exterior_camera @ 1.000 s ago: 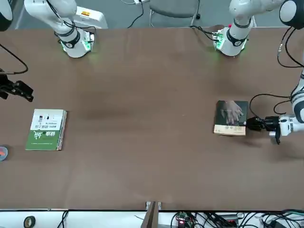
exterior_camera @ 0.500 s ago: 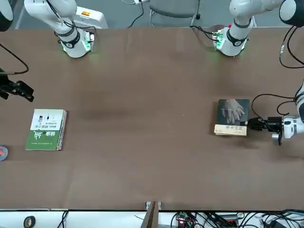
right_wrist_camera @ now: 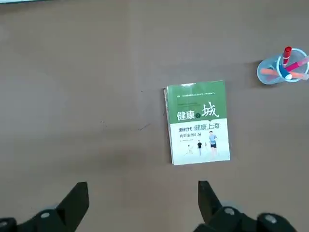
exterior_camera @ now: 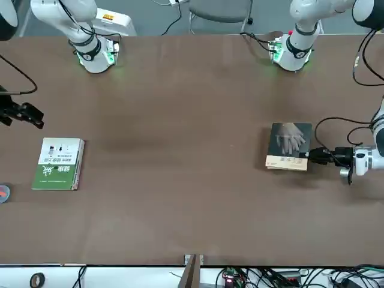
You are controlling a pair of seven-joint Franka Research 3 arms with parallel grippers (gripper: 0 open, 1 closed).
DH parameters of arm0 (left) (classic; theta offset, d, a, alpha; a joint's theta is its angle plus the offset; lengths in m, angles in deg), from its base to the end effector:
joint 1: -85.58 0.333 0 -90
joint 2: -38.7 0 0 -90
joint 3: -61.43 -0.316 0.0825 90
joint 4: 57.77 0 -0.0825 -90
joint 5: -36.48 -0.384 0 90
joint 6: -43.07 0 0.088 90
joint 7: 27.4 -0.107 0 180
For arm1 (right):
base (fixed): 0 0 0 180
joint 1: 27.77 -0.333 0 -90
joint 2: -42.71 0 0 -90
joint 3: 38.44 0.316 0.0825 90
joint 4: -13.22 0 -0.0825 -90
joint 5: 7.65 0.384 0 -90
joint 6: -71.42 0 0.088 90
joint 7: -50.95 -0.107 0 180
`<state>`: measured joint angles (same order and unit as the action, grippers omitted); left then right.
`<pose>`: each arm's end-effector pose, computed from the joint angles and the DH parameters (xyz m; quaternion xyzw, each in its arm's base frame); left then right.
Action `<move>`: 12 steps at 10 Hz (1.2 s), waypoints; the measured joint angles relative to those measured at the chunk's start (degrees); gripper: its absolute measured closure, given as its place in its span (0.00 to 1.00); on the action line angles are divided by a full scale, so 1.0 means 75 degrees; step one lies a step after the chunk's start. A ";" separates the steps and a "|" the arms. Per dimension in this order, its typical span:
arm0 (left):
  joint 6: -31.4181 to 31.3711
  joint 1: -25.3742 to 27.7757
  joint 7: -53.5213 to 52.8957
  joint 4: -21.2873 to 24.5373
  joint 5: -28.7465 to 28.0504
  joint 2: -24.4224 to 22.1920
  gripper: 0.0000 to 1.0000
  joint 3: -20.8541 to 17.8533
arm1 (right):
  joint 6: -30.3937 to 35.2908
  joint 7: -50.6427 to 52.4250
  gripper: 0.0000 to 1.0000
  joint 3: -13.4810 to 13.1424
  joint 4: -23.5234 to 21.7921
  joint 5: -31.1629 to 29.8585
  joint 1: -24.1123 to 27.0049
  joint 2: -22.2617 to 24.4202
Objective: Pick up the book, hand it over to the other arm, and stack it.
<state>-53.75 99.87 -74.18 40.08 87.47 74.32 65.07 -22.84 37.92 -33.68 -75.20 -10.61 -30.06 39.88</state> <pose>0.6212 0.0445 0.2283 0.8633 -0.0897 -0.0537 0.4937 0.5736 0.0645 0.6166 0.9981 -0.0510 0.0301 0.0188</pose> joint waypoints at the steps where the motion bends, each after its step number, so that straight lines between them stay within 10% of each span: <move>1: 0.0007 0.0000 0.0238 -0.0010 0.0063 -0.0096 0.99 0.0122 | -0.0001 -0.0001 0.00 0.0000 0.0000 0.0000 -0.0005 -0.0023; 12: -0.0409 -0.0226 0.3209 -0.0851 0.1084 -0.0621 0.99 0.1794 | 0.0012 -0.0001 0.00 0.0002 -0.0007 0.0000 -0.0033 -0.0073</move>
<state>-56.82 98.18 -50.12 33.70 95.60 69.67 78.52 -22.75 37.91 -33.67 -75.25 -10.61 -30.31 39.33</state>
